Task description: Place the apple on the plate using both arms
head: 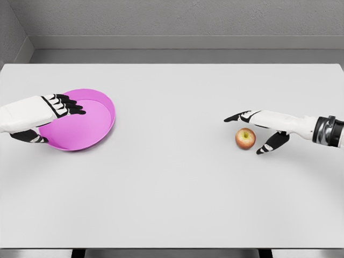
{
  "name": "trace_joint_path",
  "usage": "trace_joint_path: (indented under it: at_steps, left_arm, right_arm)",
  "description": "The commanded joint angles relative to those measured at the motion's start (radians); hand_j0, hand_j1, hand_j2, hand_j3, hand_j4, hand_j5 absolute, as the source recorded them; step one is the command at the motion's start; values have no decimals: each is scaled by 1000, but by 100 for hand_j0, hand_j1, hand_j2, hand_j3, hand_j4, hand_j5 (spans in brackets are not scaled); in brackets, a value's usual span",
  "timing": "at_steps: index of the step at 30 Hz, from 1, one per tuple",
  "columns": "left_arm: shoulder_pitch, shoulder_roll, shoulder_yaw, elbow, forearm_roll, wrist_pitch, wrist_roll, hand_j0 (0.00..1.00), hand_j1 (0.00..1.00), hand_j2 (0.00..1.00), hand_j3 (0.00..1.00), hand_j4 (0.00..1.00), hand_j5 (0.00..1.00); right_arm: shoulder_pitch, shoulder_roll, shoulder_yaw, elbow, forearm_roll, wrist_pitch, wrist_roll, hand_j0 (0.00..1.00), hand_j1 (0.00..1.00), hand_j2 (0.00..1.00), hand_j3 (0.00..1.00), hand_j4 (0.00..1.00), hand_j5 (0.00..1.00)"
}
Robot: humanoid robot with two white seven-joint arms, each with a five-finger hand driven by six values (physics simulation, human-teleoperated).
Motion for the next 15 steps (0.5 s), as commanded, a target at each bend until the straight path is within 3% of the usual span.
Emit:
trace_joint_path:
  at_steps: [1, 15]
  left_arm:
    - [0, 1, 1, 0, 6, 1, 0, 100, 100, 100, 100, 100, 100]
    - [0, 1, 1, 0, 6, 1, 0, 100, 100, 100, 100, 100, 100]
  right_arm:
    - [0, 6, 0, 4, 9, 3, 0, 100, 100, 100, 100, 100, 100]
    - [-14, 49, 2, 41, 53, 5, 0, 100, 100, 100, 100, 100, 100]
